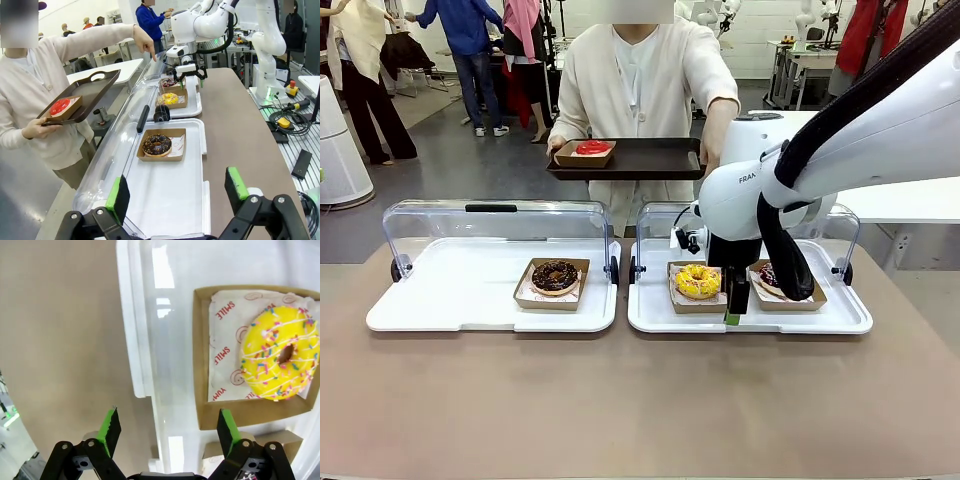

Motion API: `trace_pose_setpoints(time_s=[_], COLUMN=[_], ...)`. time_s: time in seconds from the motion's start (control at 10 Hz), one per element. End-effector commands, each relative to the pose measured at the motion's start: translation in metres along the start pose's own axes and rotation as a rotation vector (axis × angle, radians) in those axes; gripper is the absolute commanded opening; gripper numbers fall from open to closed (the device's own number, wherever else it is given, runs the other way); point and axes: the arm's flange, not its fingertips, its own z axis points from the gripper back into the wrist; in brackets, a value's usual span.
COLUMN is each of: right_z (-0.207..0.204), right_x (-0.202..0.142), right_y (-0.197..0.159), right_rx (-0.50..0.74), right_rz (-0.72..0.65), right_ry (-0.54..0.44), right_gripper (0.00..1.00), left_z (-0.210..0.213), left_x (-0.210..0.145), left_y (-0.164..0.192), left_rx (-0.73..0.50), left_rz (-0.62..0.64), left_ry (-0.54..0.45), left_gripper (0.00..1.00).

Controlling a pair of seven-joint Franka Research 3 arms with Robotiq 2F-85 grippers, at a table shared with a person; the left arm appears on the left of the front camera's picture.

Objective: Provide the desired donut to the person.
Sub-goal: Pick up and lift the Paper togo box containing the Donut pointed at by the person.

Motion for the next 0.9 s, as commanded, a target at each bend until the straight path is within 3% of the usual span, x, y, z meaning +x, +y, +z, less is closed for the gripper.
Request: trace_pose_setpoints(time_s=[0.0,0.4,0.8], right_z=[-0.002,-0.008,-0.018], right_x=[-0.002,-0.002,-0.002], right_y=[-0.012,-0.021,-0.027], right_rx=[-0.039,-0.07,-0.043], right_rz=[0.018,0.107,0.1], right_ry=[0.001,-0.014,-0.011], right_gripper=[1.0,1.0,1.0], left_z=[0.002,0.002,0.002], left_x=[0.002,0.002,0.002], left_y=[0.001,0.001,0.001], left_rx=[0.002,0.002,0.002], left_rz=[-0.001,-0.001,-0.001], left_ry=[-0.012,-0.012,-0.012], left_gripper=[1.0,1.0,1.0])
